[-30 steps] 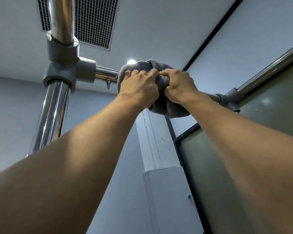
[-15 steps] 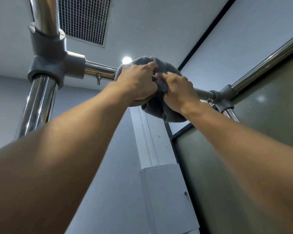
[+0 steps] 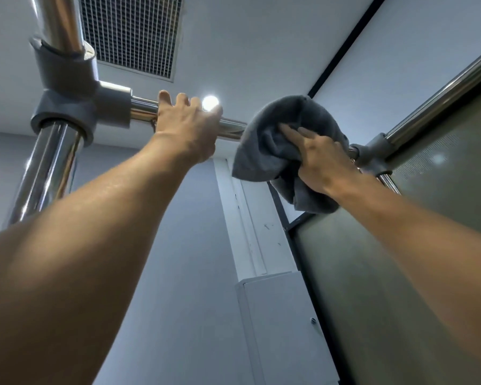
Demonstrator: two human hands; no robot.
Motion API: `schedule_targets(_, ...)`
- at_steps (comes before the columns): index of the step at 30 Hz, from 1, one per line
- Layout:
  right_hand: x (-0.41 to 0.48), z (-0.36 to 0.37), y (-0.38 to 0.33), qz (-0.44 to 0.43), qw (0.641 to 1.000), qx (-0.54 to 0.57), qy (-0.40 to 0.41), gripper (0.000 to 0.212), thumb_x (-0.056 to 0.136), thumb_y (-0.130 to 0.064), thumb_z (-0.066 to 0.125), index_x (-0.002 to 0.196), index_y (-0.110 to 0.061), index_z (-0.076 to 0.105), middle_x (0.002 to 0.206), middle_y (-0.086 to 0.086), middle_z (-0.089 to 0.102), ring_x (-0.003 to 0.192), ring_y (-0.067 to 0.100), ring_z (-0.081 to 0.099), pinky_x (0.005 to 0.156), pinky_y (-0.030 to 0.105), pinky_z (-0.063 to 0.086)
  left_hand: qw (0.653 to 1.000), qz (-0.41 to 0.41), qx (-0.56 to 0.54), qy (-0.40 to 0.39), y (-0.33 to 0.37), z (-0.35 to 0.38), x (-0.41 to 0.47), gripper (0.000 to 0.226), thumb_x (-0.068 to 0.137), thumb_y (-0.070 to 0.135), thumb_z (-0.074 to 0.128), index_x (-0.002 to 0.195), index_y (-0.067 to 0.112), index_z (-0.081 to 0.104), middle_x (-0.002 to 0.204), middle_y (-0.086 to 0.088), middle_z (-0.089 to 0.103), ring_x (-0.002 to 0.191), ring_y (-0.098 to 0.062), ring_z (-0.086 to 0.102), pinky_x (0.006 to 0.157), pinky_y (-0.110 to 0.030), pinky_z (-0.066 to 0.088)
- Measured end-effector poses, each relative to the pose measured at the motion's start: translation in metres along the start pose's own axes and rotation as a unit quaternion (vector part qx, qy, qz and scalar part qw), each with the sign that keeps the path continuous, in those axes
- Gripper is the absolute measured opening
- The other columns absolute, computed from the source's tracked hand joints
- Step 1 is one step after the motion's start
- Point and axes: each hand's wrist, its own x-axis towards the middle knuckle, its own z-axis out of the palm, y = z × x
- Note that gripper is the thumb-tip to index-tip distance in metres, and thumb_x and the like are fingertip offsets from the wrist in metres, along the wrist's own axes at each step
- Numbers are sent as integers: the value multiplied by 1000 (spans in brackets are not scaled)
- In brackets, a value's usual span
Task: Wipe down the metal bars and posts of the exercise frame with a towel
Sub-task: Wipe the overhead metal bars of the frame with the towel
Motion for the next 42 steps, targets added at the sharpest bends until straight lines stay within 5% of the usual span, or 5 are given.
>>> schedule_targets(17, 43, 8, 55, 216, 975, 49, -25, 39, 94, -13, 43, 131, -16, 55, 130, 19, 56, 120, 38, 52, 95, 39, 42, 999, -5, -5, 45, 4, 10, 2, 34, 95, 30, 59, 126, 25, 46, 120, -18, 51, 121, -36, 41, 104, -51, 22)
schedule_targets(23, 10, 12, 27, 74, 997, 18, 35, 53, 86, -5, 45, 134, -25, 52, 121, 10, 65, 109, 35, 59, 85, 34, 44, 999, 0, -21, 43, 1, 7, 0, 36, 95, 30, 59, 130, 28, 47, 124, -18, 51, 124, -35, 41, 105, -50, 22)
schedule_targets(30, 44, -3, 9, 124, 992, 6, -13, 25, 93, -18, 50, 116, -11, 59, 113, 14, 64, 103, 34, 61, 75, 36, 43, 999, 8, -41, 30, 2, 4, 0, 36, 96, 27, 58, 130, 29, 46, 122, -17, 52, 123, -35, 41, 105, -50, 22)
schedule_targets(34, 27, -11, -35, 28, 995, 77, 52, 43, 88, -3, 51, 130, -13, 55, 123, 9, 64, 114, 31, 59, 93, 36, 47, 998, 23, -52, 2, -6, -4, -3, 41, 94, 18, 57, 132, 30, 47, 127, -14, 52, 123, -33, 42, 105, -52, 24)
schedule_targets(42, 38, -42, -60, 83, 995, 22, -59, 28, 96, -13, 46, 120, -10, 60, 119, 12, 62, 111, 33, 57, 90, 36, 46, 949, -30, -294, -110, -28, -40, -5, 54, 96, 25, 38, 149, 34, 31, 154, -8, 37, 139, -35, 35, 115, -47, 26)
